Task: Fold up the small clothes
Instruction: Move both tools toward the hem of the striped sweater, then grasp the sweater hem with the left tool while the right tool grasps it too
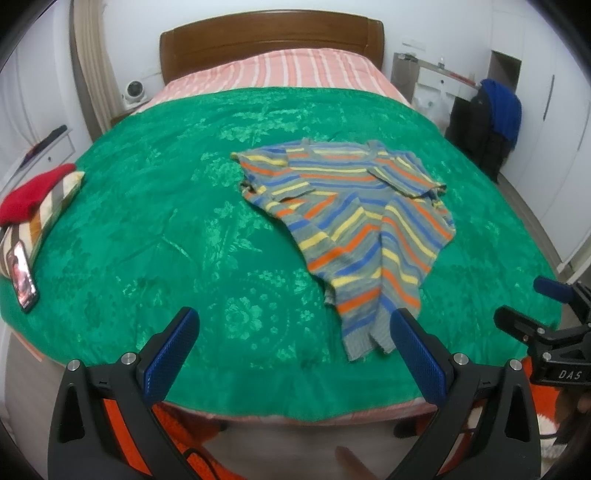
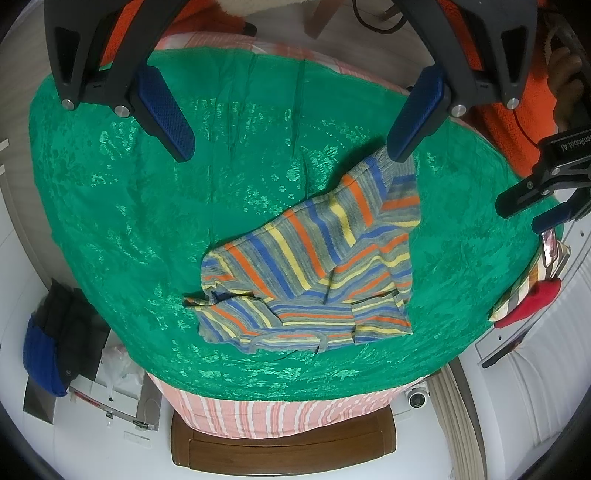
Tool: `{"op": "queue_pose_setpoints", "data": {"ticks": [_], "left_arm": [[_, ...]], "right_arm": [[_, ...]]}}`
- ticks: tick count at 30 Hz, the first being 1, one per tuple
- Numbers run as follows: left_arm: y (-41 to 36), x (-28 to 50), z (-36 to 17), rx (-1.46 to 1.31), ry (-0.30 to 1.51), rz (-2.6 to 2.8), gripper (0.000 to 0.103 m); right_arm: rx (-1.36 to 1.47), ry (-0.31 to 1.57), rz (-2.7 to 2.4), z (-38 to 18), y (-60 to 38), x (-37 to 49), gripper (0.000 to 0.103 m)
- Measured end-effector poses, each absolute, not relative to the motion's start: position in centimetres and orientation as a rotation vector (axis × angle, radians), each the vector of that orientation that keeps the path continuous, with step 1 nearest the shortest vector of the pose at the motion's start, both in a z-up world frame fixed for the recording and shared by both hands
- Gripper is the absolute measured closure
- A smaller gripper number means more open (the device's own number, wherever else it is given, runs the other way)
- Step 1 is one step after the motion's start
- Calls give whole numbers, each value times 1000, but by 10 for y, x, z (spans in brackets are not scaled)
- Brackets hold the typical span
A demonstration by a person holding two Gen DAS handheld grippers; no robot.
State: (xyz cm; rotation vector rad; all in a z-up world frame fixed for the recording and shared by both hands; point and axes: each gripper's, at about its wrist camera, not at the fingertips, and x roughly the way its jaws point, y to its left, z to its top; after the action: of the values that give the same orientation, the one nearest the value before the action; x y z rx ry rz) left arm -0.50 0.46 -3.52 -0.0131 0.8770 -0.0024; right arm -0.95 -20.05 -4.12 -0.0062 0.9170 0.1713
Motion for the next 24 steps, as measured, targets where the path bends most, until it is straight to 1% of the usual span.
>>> {"op": "queue_pose_setpoints", "data": {"ticks": [3,6,10,13,15,17,18,20,22,23,24], "left_arm": [[20,-1,-34,-50,879,-12,0],[61,5,-37,-128,877,46,0],[90,15,-65,-175,949,50,0],[83,25,-92,-239,1036,-62,0],[63,34,-112,-290,1090,-199,1],[42,40,-124,-265,1110,-249,3],[32,43,-127,-244,1109,-271,5],[10,47,-133,-180,1103,-318,28],[-6,50,-140,-142,1107,-372,38],[-10,51,-144,-133,1113,-375,39],[-10,54,-148,-131,1121,-371,41]], "right_arm": [[-10,912,166,-40,-202,-8,0],[-41,856,126,-31,-213,-8,0],[-80,804,57,-31,-235,-5,0],[-50,850,96,-49,-243,4,0],[-13,905,161,-68,-239,12,0],[57,967,261,-86,-232,21,1],[92,986,296,-92,-230,24,1],[181,1016,361,-102,-226,30,1],[262,1023,410,-109,-225,32,1],[306,1018,438,-113,-223,32,3],[332,1022,468,-118,-220,34,12]]}}
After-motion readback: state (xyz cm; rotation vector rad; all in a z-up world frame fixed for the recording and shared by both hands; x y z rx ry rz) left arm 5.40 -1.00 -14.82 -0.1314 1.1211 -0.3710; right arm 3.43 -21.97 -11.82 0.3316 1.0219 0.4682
